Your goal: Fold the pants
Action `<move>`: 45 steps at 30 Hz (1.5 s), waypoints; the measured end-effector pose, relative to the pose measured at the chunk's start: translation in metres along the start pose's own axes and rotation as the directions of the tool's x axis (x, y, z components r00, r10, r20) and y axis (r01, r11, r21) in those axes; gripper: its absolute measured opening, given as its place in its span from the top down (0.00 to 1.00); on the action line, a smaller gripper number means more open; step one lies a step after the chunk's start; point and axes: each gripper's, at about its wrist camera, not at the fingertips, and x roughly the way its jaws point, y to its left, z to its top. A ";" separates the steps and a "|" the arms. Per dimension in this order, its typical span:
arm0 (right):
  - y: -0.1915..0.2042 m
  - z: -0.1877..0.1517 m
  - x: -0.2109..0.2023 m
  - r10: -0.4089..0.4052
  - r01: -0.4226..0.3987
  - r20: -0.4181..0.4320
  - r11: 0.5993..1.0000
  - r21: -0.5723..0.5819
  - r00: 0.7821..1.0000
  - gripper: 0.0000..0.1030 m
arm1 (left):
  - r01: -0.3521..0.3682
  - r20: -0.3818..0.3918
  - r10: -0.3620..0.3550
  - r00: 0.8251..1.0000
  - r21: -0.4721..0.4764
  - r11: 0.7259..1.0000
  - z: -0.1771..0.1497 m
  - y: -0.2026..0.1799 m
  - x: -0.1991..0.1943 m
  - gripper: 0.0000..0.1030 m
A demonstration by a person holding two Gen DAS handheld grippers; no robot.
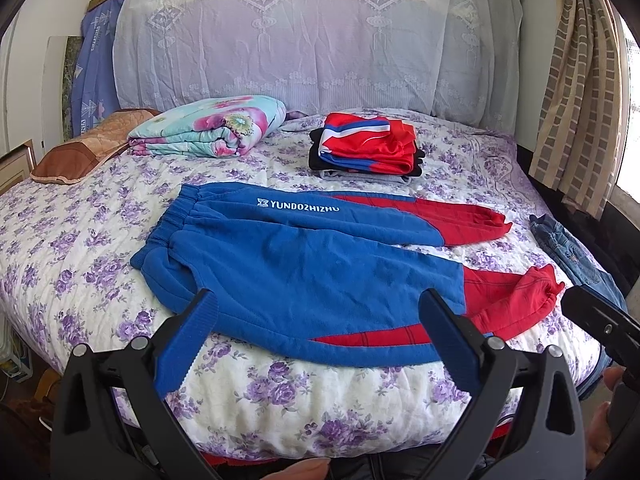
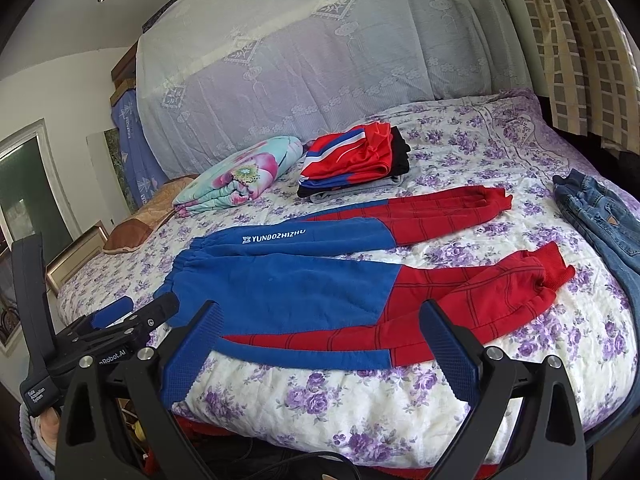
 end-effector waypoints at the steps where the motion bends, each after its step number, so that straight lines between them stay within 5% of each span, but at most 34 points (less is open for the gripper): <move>1: 0.000 0.000 0.000 0.001 -0.001 0.000 1.000 0.000 1.000 0.04 | 0.000 0.000 0.000 1.000 0.000 1.000 0.000 0.000 0.000 0.05; 45: 0.001 0.000 0.002 0.005 -0.005 0.000 1.000 0.011 1.000 0.04 | -0.049 0.027 0.048 0.998 0.019 0.999 -0.001 0.003 -0.002 0.05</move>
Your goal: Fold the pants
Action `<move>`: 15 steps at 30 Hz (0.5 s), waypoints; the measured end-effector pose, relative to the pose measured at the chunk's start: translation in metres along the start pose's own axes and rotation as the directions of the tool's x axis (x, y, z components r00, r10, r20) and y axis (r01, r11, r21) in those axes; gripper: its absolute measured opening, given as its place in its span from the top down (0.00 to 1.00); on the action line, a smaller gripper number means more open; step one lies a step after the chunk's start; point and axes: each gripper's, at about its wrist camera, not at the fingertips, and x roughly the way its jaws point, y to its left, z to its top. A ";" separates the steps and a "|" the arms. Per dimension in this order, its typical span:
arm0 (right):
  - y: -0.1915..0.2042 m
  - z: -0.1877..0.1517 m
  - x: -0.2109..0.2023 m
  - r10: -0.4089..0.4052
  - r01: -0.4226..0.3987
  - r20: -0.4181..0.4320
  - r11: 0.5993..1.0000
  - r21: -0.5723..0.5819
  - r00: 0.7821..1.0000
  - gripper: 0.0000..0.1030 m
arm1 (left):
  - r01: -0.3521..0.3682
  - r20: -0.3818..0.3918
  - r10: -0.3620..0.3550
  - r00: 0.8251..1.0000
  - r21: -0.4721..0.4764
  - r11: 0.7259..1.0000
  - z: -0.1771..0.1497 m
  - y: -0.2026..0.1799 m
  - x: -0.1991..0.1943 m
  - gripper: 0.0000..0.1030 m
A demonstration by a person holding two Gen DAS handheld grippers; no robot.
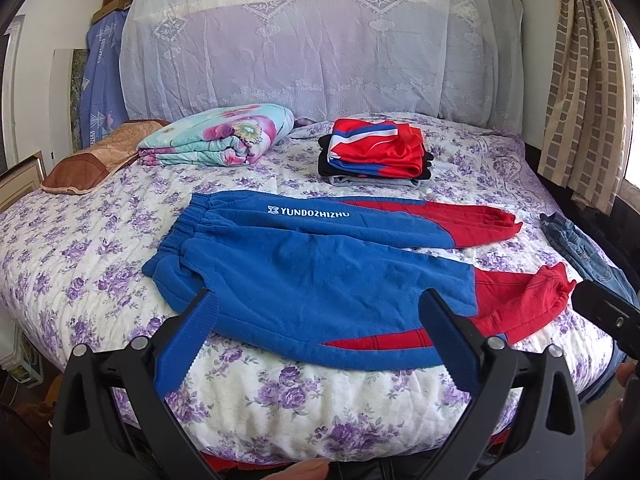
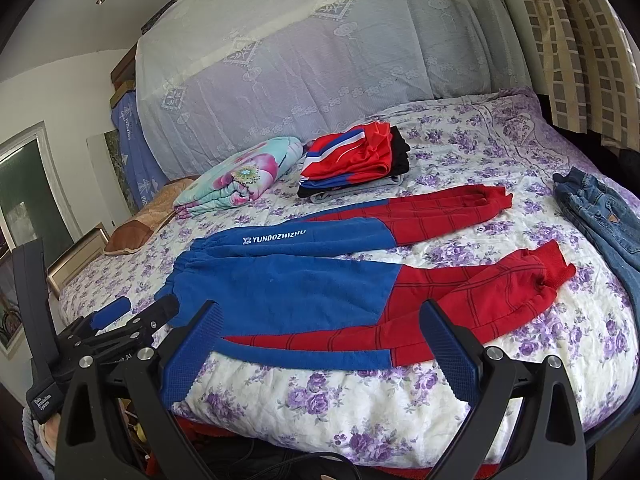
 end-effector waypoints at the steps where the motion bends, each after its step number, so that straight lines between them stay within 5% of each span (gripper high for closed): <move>1: 0.000 0.000 0.000 0.000 0.000 0.000 1.000 0.000 1.000 0.04 | -0.006 0.005 0.006 1.000 0.003 1.000 0.001 -0.001 -0.001 0.05; 15: 0.002 -0.001 0.001 0.000 0.000 -0.002 1.000 -0.002 1.000 0.04 | -0.021 0.018 0.021 1.000 0.016 1.000 0.002 -0.003 -0.004 0.05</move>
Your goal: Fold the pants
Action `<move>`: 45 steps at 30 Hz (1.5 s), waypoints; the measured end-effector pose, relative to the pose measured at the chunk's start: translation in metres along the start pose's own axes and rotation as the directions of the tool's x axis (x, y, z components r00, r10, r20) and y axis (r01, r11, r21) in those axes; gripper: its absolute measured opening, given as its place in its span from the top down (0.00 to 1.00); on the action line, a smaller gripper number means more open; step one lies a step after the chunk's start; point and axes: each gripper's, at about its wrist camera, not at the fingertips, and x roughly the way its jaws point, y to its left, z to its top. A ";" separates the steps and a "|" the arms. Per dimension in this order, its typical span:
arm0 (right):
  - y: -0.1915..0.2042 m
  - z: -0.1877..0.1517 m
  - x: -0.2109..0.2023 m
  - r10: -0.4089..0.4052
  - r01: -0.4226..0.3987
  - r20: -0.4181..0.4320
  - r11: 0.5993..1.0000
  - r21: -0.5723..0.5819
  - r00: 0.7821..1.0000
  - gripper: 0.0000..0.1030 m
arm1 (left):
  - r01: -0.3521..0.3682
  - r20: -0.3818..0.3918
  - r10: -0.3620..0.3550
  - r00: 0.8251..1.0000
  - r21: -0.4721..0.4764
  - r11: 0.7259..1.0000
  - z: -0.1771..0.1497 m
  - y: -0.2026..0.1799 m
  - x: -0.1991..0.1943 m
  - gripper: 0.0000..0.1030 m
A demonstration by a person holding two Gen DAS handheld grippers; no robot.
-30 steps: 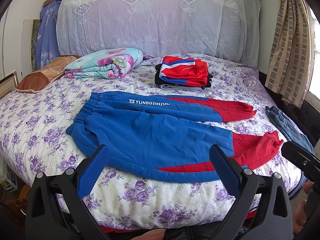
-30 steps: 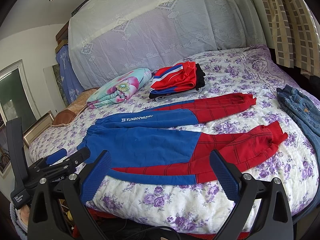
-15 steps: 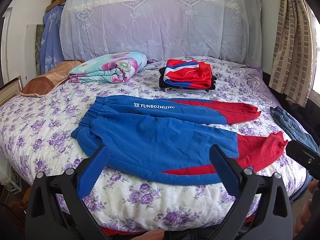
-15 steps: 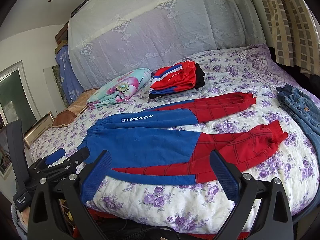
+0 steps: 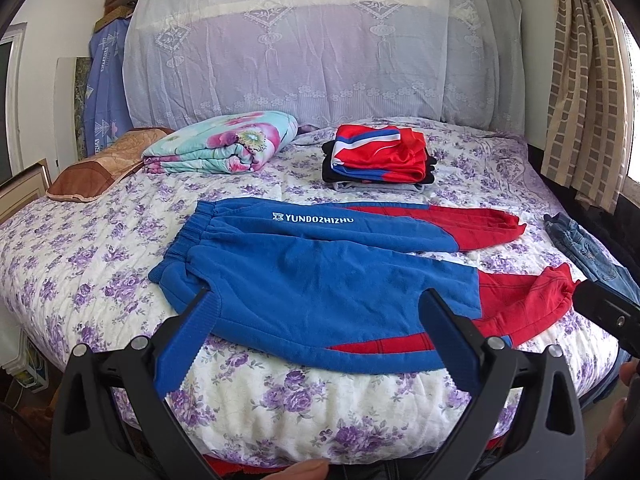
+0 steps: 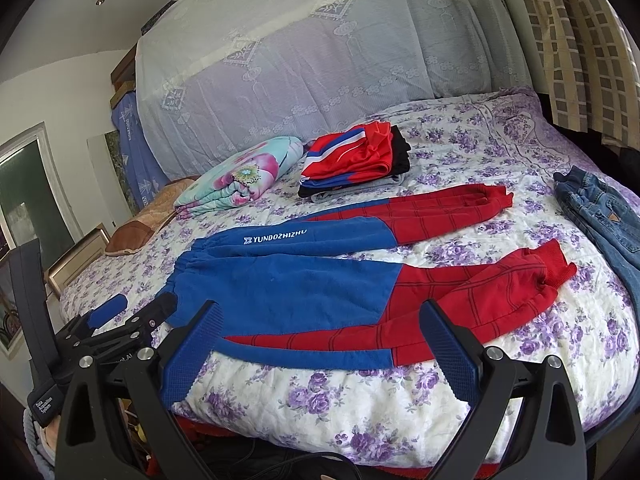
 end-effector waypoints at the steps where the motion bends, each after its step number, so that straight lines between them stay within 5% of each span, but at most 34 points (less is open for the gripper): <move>1: 0.001 0.000 0.000 0.000 0.000 0.000 1.000 -0.001 1.000 0.04 | 0.000 0.000 0.000 1.000 0.000 1.000 0.000 0.000 0.000 0.05; 20: 0.001 -0.001 0.000 0.001 -0.001 0.001 1.000 0.002 1.000 0.04 | 0.003 -0.003 -0.003 1.000 -0.001 1.000 0.000 -0.001 0.000 0.05; 23: -0.003 0.000 0.004 0.033 -0.033 -0.006 0.999 -0.007 0.999 0.04 | 0.065 -0.044 -0.065 0.997 0.002 0.998 0.001 0.004 0.007 0.05; 26: -0.025 0.005 0.013 0.028 -0.027 -0.018 0.999 0.034 0.999 0.04 | 0.073 -0.101 -0.077 0.992 -0.046 0.996 0.003 0.028 0.029 0.05; 31: -0.115 0.021 0.020 0.034 -0.047 0.052 0.956 0.290 0.998 0.04 | 0.011 -0.138 -0.042 0.990 -0.221 0.975 0.011 0.091 0.059 0.05; 36: -0.172 0.059 0.068 0.047 -0.017 -0.065 0.917 0.399 0.997 0.04 | 0.023 -0.199 -0.087 0.976 -0.303 0.953 0.037 0.136 0.100 0.05; 40: -0.194 0.077 0.104 0.113 -0.050 -0.097 0.866 0.498 0.989 0.04 | -0.025 -0.231 -0.056 0.971 -0.334 0.942 0.063 0.160 0.136 0.05; 45: -0.183 0.090 0.148 0.169 -0.071 -0.177 0.888 0.454 0.970 0.04 | -0.087 -0.299 -0.017 0.954 -0.330 0.940 0.087 0.189 0.187 0.05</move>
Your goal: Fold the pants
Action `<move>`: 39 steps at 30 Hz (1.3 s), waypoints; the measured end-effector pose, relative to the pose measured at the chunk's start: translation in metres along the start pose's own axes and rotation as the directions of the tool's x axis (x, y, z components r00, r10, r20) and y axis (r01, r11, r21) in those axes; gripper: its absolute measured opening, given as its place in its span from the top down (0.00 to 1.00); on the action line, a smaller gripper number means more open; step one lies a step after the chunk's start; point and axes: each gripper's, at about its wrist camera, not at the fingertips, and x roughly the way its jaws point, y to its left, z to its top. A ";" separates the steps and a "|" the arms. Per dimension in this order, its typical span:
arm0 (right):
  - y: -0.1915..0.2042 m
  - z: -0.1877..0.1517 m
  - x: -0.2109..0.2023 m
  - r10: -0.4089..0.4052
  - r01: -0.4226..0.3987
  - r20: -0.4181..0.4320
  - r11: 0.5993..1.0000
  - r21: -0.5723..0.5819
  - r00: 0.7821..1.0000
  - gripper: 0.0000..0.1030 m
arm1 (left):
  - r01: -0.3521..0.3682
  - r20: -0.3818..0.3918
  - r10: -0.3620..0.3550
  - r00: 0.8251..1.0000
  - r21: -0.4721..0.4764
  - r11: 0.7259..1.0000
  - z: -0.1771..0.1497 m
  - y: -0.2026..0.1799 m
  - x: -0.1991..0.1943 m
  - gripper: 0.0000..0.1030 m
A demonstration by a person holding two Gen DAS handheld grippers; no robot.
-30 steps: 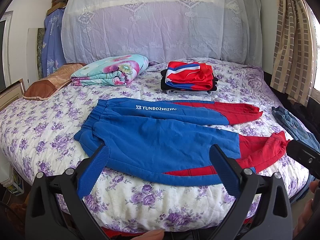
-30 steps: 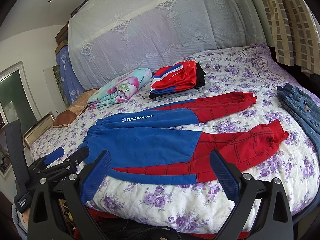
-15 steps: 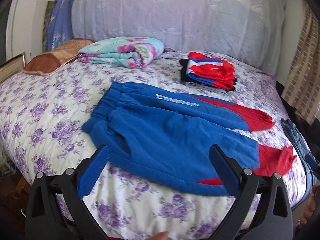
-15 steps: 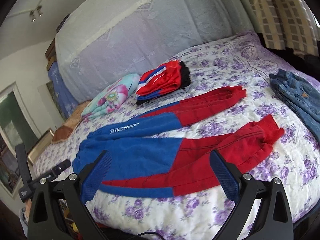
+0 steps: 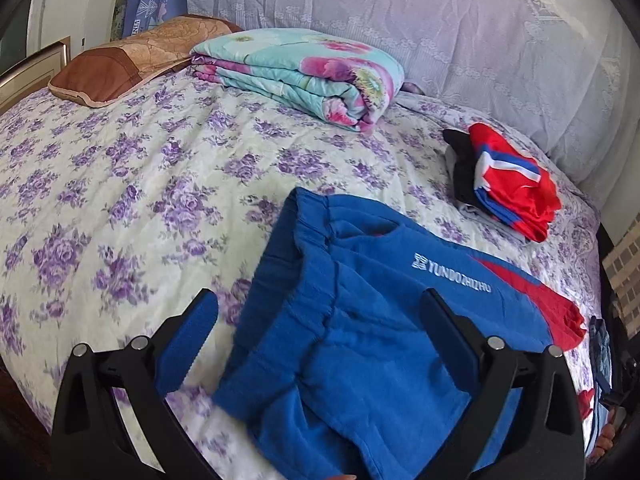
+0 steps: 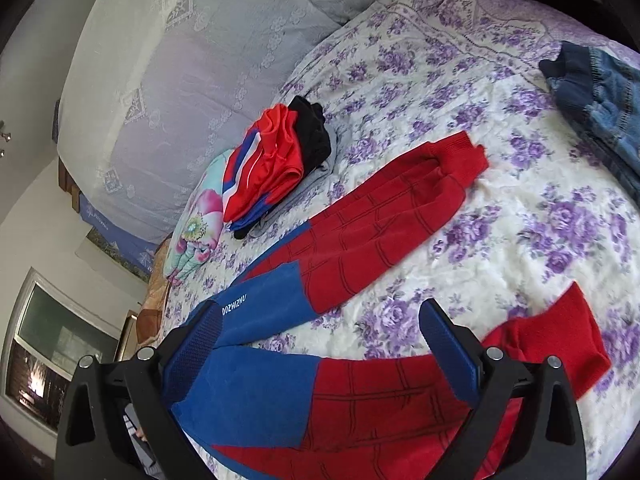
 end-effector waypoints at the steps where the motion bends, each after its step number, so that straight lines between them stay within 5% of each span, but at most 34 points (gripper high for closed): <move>1: 0.003 0.003 0.009 -0.005 0.005 -0.019 1.000 -0.018 1.000 0.04 | -0.010 -0.011 0.010 1.000 0.004 1.000 0.009 0.003 0.009 0.05; 6: 0.020 0.017 0.038 -0.004 -0.002 -0.064 0.996 -0.092 0.998 0.04 | -0.015 -0.077 0.013 0.997 -0.021 1.000 0.050 0.023 0.057 0.05; 12: 0.044 0.028 0.063 0.015 -0.034 -0.112 0.985 -0.171 0.994 0.04 | 0.092 -0.146 -0.086 0.986 0.037 0.995 0.079 0.029 0.100 0.05; 19: 0.085 0.039 0.096 0.024 -0.071 -0.163 0.955 -0.289 0.986 0.04 | 0.241 -0.216 -0.227 0.950 0.041 0.970 0.078 0.030 0.125 0.08; 20: 0.091 0.042 0.101 0.032 -0.082 -0.168 0.949 -0.305 0.985 0.04 | 0.259 -0.220 -0.244 0.945 0.042 0.965 0.076 0.029 0.126 0.14; 23: 0.106 0.052 0.118 0.052 -0.113 -0.180 0.929 -0.353 0.982 0.04 | 0.328 -0.231 -0.312 0.922 0.034 0.944 0.071 0.024 0.128 0.52; 25: 0.113 0.058 0.131 0.066 -0.137 -0.195 0.914 -0.381 0.979 0.04 | 0.321 -0.216 -0.306 0.927 0.041 0.946 0.070 0.024 0.129 0.59; 29: 0.118 0.068 0.158 0.123 -0.230 -0.264 0.876 -0.424 0.957 0.04 | 0.383 -0.189 -0.374 0.908 0.012 0.924 0.068 0.032 0.128 0.78; 32: 0.126 0.072 0.182 0.037 -0.203 -0.301 0.814 -0.544 0.953 0.04 | 0.421 -0.162 -0.416 0.895 -0.009 0.907 0.069 0.039 0.127 0.85; 34: 0.133 0.075 0.197 -0.032 -0.174 -0.291 0.736 -0.654 0.956 0.05 | 0.437 -0.150 -0.434 0.888 -0.016 0.899 0.071 0.041 0.127 0.86; 39: 0.133 0.074 0.243 -0.142 -0.244 -0.392 0.582 -0.776 0.909 0.44 | 0.456 -0.151 -0.454 0.878 -0.020 0.890 0.071 0.043 0.131 0.86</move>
